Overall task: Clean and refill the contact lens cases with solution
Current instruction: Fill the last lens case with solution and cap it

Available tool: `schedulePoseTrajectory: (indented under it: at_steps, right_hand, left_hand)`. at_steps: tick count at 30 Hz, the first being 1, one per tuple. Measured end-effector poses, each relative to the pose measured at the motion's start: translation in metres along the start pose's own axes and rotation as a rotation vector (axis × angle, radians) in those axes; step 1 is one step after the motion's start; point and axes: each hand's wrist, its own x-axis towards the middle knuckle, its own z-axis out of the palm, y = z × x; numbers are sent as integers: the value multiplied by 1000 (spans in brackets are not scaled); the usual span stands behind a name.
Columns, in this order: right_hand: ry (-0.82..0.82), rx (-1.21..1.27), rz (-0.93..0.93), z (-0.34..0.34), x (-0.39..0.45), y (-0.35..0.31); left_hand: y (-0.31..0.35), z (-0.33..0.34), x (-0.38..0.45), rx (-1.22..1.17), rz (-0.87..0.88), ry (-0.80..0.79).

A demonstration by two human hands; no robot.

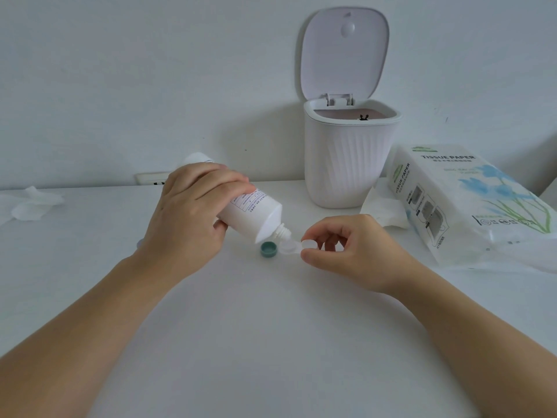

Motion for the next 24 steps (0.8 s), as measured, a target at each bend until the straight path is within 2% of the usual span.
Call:
schedulePoseTrajectory:
  at_steps: [16,24]
  right_hand:
    - [102,7,-38,-2,2,-3]
    - [103,18,-45,-3,2,-4]
  left_hand:
    - [1,-3,-1,-150,-215,-55]
    - [1,-5,-1,-158,-200,-63]
